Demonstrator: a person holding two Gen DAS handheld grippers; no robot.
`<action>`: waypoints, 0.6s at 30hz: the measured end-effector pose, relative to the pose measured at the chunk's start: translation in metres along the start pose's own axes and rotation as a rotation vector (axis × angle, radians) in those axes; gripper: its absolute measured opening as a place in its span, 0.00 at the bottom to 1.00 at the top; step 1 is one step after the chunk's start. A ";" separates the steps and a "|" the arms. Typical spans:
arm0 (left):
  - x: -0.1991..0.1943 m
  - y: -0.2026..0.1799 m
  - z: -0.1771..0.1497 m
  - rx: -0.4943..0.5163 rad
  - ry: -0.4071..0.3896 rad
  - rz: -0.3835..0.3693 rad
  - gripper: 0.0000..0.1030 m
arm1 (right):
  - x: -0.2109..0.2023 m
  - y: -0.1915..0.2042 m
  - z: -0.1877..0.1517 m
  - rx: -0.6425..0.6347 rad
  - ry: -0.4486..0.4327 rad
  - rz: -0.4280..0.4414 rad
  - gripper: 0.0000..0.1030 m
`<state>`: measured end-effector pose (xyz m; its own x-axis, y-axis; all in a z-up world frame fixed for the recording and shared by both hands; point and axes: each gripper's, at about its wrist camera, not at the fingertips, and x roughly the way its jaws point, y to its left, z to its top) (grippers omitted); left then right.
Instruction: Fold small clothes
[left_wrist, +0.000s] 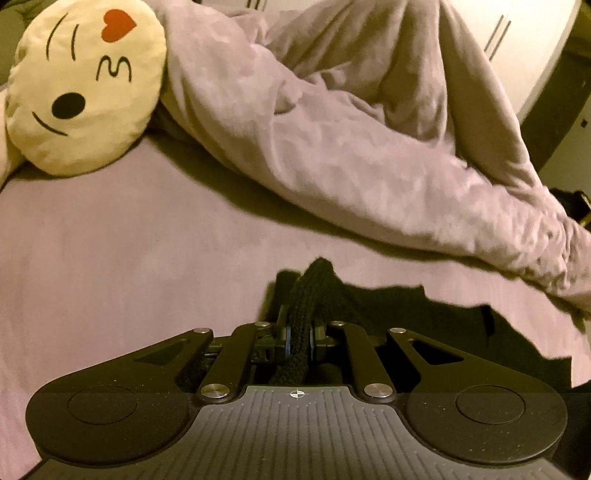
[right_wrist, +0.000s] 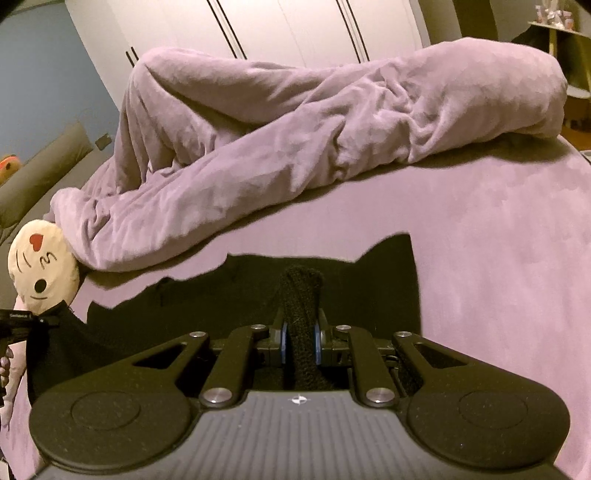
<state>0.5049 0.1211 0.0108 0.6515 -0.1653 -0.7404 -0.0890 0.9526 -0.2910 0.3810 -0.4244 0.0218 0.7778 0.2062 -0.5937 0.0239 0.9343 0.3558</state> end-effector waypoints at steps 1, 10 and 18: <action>0.002 0.001 0.003 -0.013 -0.005 0.000 0.10 | 0.002 0.000 0.003 0.001 -0.006 0.001 0.12; 0.020 -0.005 0.027 -0.029 -0.058 0.011 0.10 | 0.026 -0.003 0.034 0.017 -0.062 -0.053 0.11; 0.051 -0.012 0.023 -0.012 -0.056 0.085 0.22 | 0.055 -0.015 0.050 0.033 -0.089 -0.175 0.12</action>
<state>0.5565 0.1070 -0.0101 0.6825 -0.0692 -0.7276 -0.1545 0.9593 -0.2362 0.4550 -0.4420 0.0202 0.8122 0.0140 -0.5832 0.1827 0.9433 0.2771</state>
